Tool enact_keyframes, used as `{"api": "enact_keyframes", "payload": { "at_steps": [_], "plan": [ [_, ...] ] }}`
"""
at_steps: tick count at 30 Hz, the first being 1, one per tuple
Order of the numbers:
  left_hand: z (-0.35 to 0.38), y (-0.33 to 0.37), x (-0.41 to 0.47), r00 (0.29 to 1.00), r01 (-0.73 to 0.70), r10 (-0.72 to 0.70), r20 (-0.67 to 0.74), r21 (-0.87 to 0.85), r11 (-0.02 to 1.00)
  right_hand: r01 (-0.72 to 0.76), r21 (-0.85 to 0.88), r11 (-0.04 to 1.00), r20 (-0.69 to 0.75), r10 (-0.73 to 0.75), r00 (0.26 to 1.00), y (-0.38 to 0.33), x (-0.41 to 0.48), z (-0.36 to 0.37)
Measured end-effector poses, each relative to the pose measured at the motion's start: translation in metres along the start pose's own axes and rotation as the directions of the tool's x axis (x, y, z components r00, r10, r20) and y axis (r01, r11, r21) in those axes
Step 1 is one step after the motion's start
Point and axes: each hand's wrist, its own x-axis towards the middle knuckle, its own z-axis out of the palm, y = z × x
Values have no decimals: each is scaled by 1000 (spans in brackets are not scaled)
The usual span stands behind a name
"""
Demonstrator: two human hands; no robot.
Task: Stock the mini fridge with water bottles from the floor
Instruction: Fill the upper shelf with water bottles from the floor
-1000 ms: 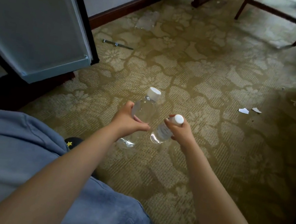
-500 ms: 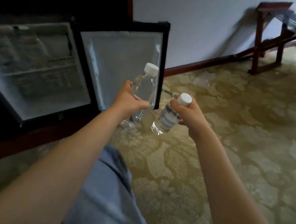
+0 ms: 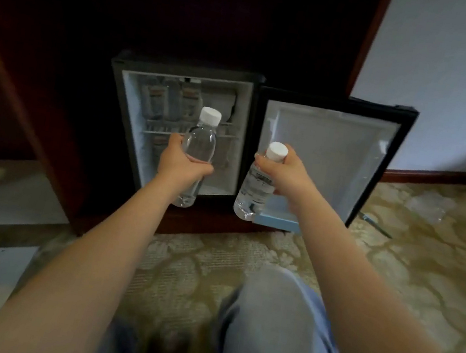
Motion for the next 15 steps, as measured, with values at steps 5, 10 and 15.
{"api": "enact_keyframes", "payload": {
  "at_steps": [5,10,15],
  "plan": [
    [-22,-39,41,992,55,-64,-109,-80,995,-25,1,1000,61,24,998,1,49,52],
    [-12,-79,86,957,104,-159,-243,-226,969,-49,20,999,10,48,999,19,101,84],
    [7,-102,133,963,84,-143,-227,-251,964,21,94,995,-99,-12,995,33,152,106]
  ]
}}
